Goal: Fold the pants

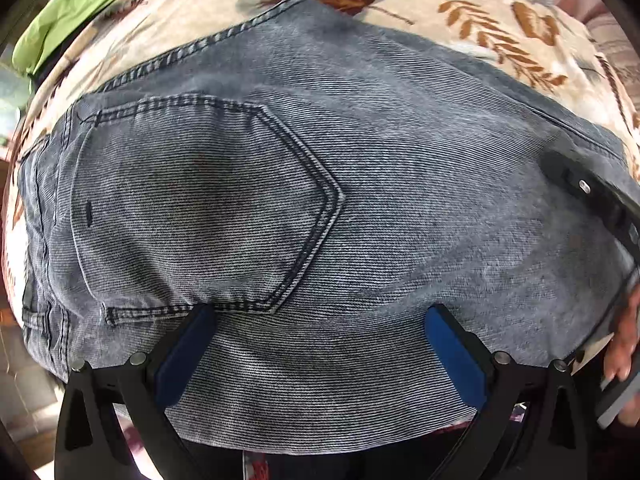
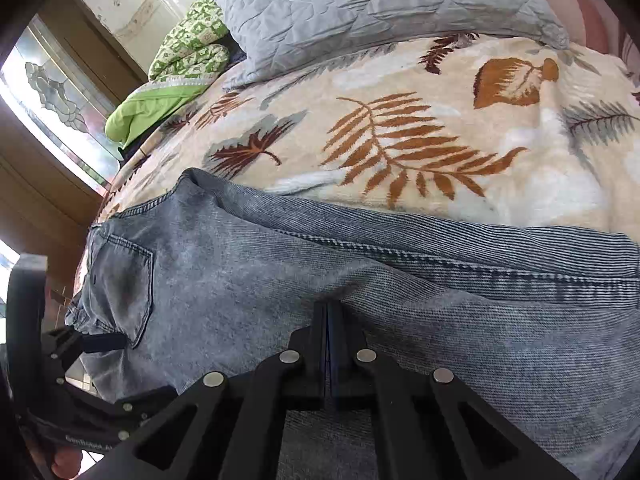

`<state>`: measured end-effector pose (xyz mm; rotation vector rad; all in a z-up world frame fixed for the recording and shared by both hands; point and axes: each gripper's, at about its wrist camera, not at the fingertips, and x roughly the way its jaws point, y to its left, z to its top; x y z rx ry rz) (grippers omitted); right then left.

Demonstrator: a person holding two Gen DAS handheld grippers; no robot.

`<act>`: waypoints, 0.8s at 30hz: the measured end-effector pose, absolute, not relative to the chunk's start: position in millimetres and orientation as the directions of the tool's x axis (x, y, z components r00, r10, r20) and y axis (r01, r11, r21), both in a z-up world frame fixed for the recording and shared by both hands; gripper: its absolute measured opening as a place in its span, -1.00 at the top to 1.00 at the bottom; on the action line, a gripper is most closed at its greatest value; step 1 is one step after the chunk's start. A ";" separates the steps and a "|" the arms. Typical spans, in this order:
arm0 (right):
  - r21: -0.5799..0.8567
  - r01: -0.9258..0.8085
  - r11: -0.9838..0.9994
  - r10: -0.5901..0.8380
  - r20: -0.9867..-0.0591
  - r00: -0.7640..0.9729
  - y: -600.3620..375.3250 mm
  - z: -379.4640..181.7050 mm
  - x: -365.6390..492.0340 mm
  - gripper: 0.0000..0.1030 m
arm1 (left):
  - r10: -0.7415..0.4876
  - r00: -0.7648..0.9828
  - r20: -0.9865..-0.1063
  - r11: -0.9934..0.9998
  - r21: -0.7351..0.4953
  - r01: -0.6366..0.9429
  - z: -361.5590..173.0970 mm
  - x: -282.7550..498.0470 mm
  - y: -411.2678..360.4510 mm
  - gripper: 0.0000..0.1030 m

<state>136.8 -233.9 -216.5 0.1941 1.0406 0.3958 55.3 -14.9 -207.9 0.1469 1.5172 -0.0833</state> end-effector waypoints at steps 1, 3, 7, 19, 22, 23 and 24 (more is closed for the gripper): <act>0.327 -0.230 0.917 0.398 -0.801 0.446 -235.1 -214.0 134.6 0.95 | 0.044 0.054 -0.998 0.990 0.050 0.130 -205.2 59.3 -16.2 -1.00; 0.303 -0.223 0.927 0.374 -0.800 0.468 -242.0 -208.0 129.6 0.95 | 0.064 0.110 -0.992 0.991 0.076 0.106 -193.2 69.7 -19.6 -1.00; 0.324 -0.175 0.930 0.366 -0.765 0.530 -273.3 -193.7 120.9 0.95 | 0.062 0.181 -0.982 0.995 0.075 0.071 -174.4 93.1 -29.4 -1.00; 0.301 -0.186 0.935 0.354 -0.785 0.509 -296.3 -193.9 106.0 0.89 | 0.069 0.121 -0.990 0.997 0.074 0.038 -209.5 117.8 -45.0 -1.00; 0.266 -0.181 0.947 0.321 -0.829 0.458 -286.2 -208.8 111.8 0.89 | 0.069 0.107 -0.992 0.996 0.074 0.042 -212.8 117.8 -49.3 -1.00; 0.260 -0.179 0.949 0.314 -0.834 0.454 -284.7 -211.6 113.5 0.89 | 0.071 0.107 -0.992 0.996 0.076 0.042 -214.6 122.5 -50.4 -1.00; 0.257 -0.182 0.949 0.313 -0.831 0.460 -283.8 -211.6 114.3 0.89 | 0.074 0.108 -0.991 0.996 0.079 0.043 -216.1 126.2 -50.4 -1.00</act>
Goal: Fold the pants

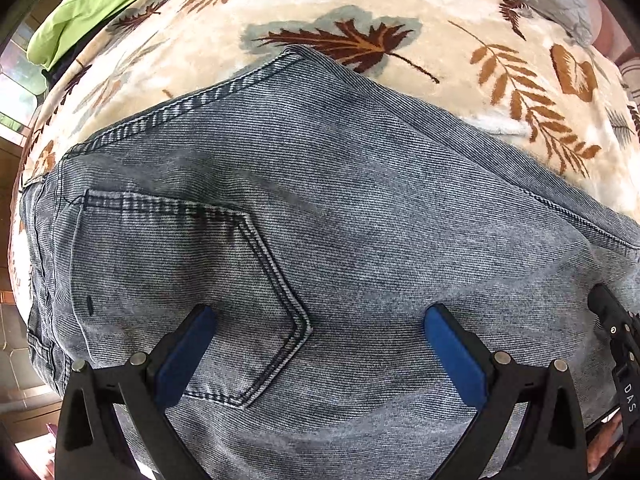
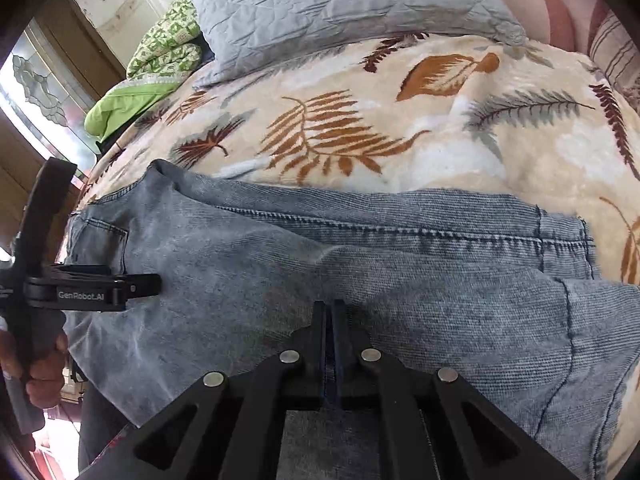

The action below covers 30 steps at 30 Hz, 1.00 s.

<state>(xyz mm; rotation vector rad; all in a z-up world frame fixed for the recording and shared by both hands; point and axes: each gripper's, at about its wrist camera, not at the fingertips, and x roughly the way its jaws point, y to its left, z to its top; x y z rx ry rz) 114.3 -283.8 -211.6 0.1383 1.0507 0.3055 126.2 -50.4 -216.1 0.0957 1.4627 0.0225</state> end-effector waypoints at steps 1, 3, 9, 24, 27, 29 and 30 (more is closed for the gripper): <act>0.253 -0.183 0.950 0.310 -0.832 0.460 -282.9 -211.9 115.4 0.89 | 0.077 0.111 -0.991 0.996 0.082 0.045 -217.2 129.3 -50.9 -1.00; 0.249 -0.180 0.951 0.306 -0.831 0.465 -281.8 -214.0 117.2 0.89 | 0.083 0.118 -0.990 0.995 0.089 0.045 -219.7 133.9 -54.3 -1.00; 0.223 -0.189 0.956 0.289 -0.819 0.495 -277.4 -215.8 120.4 0.92 | 0.084 0.123 -0.989 0.996 0.089 0.033 -220.9 137.8 -59.0 -1.00; 0.277 -0.266 0.924 0.382 -0.728 0.570 -277.0 -179.8 91.4 0.92 | 0.092 0.210 -0.973 0.995 0.100 0.027 -191.2 124.7 -42.7 -1.00; 0.249 -0.311 0.917 0.388 -0.738 0.552 -263.3 -182.7 91.3 0.91 | 0.094 0.185 -0.978 0.994 0.101 0.031 -199.7 117.6 -29.6 -1.00; 0.230 -0.341 0.912 0.388 -0.753 0.530 -253.7 -187.3 91.7 0.92 | 0.093 0.167 -0.982 0.994 0.101 0.040 -201.2 108.5 -23.1 -1.00; 0.222 -0.353 0.909 0.387 -0.764 0.516 -249.0 -190.7 92.7 0.92 | 0.092 0.160 -0.983 0.994 0.100 0.044 -205.0 108.2 -22.0 -1.00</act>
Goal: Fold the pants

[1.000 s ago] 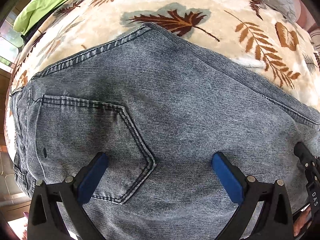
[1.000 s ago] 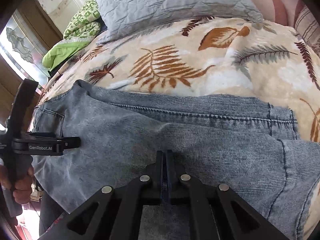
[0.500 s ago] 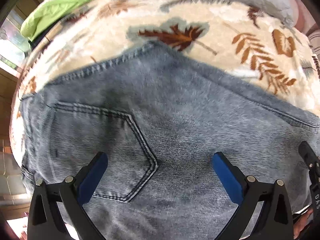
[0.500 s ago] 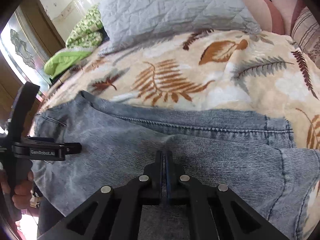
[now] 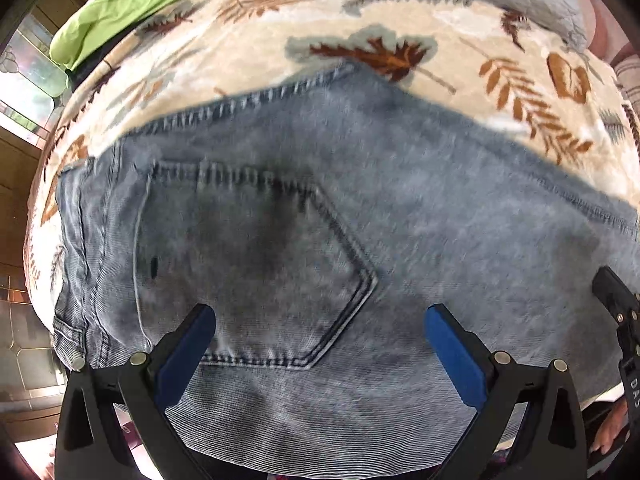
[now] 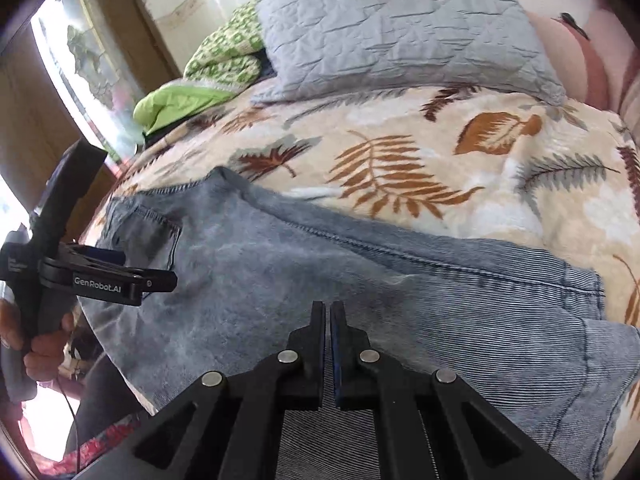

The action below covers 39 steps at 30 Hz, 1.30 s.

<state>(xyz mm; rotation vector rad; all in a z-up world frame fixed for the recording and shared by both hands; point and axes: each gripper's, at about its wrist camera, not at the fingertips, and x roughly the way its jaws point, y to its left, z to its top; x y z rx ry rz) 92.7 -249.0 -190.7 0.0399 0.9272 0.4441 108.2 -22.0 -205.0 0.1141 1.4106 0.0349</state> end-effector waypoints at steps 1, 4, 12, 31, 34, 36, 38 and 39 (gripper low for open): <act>0.215 -0.361 0.907 0.383 -0.774 0.504 -245.2 -194.6 93.1 0.91 | 0.089 0.152 -0.984 0.994 0.097 0.046 -209.7 108.0 -20.9 -1.00; 0.177 -0.367 0.913 0.345 -0.815 0.465 -234.3 -208.9 98.6 0.92 | 0.097 0.148 -0.984 0.994 0.104 0.044 -217.9 109.3 -21.5 -1.00; 0.190 -0.350 0.917 0.343 -0.822 0.454 -231.5 -218.0 111.7 0.91 | 0.079 0.165 -0.983 0.994 0.091 0.068 -228.6 126.2 -16.8 -1.00; 0.180 -0.339 0.923 0.334 -0.812 0.479 -225.7 -220.8 118.7 0.91 | 0.080 0.195 -0.977 0.991 0.100 0.093 -224.1 155.7 -33.7 -1.00; 0.185 -0.336 0.924 0.337 -0.810 0.481 -226.8 -219.6 117.6 0.92 | 0.078 0.192 -0.978 0.992 0.095 0.082 -220.2 150.3 -31.9 -1.00; 0.185 -0.333 0.925 0.336 -0.808 0.483 -227.8 -217.5 115.6 0.92 | 0.078 0.196 -0.978 0.993 0.094 0.075 -213.8 140.6 -29.2 -1.00; 0.183 -0.326 0.927 0.332 -0.803 0.494 -229.9 -214.8 112.4 0.92 | 0.082 0.203 -0.976 0.992 0.099 0.077 -210.2 134.1 -29.3 -1.00; 0.177 -0.321 0.930 0.326 -0.800 0.504 -231.4 -213.2 110.5 0.92 | 0.083 0.207 -0.975 0.992 0.101 0.081 -208.2 131.5 -29.6 -1.00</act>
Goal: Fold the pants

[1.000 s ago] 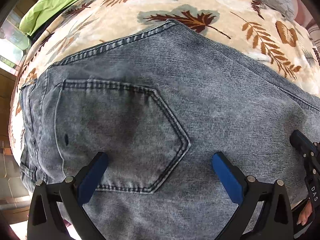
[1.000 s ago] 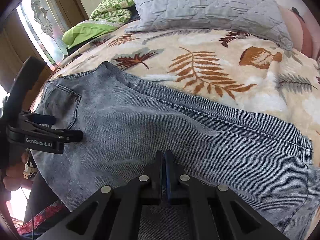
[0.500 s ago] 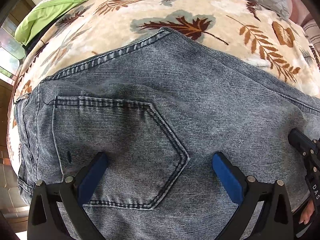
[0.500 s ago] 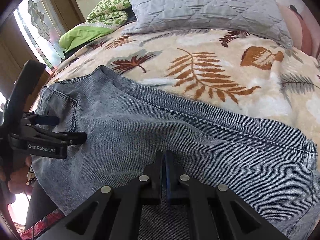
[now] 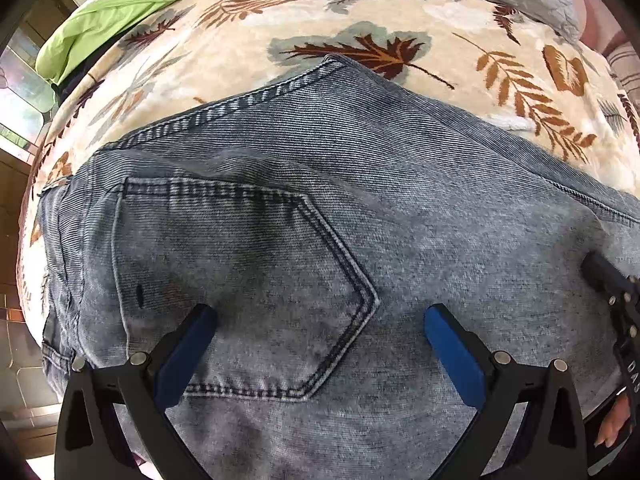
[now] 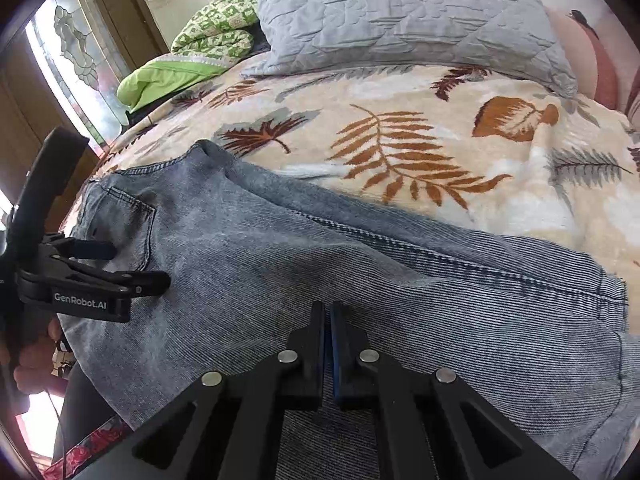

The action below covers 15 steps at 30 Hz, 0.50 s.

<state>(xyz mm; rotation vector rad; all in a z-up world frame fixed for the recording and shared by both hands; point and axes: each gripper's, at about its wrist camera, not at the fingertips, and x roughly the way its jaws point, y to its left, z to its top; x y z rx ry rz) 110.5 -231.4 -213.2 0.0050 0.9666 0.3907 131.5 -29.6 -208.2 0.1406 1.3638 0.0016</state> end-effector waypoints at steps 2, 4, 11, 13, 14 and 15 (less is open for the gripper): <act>0.162 -0.312 0.936 0.314 -0.786 0.533 -235.8 -207.5 106.5 0.92 | 0.083 0.220 -0.972 0.989 0.106 0.098 -201.0 122.0 -31.9 -1.00; 0.169 -0.309 0.936 0.320 -0.772 0.549 -241.3 -201.8 104.0 0.92 | 0.080 0.232 -0.969 0.988 0.109 0.113 -194.0 113.6 -33.3 -1.00; 0.168 -0.290 0.942 0.297 -0.820 0.489 -247.0 -207.8 107.4 0.91 | -0.002 0.248 -0.969 0.976 0.052 0.211 -175.9 82.8 -51.7 -1.00; 0.182 -0.282 0.942 0.301 -0.828 0.473 -248.4 -212.9 111.8 0.91 | 0.008 0.238 -0.971 0.969 0.066 0.238 -181.9 80.6 -61.2 -1.00; 0.190 -0.279 0.941 0.307 -0.827 0.472 -249.5 -212.7 113.3 0.91 | 0.010 0.230 -0.973 0.966 0.069 0.248 -186.2 79.3 -65.9 -1.00; 0.197 -0.276 0.941 0.311 -0.827 0.469 -250.3 -213.1 114.4 0.91 | 0.010 0.220 -0.975 0.965 0.067 0.254 -191.1 78.1 -70.0 -1.00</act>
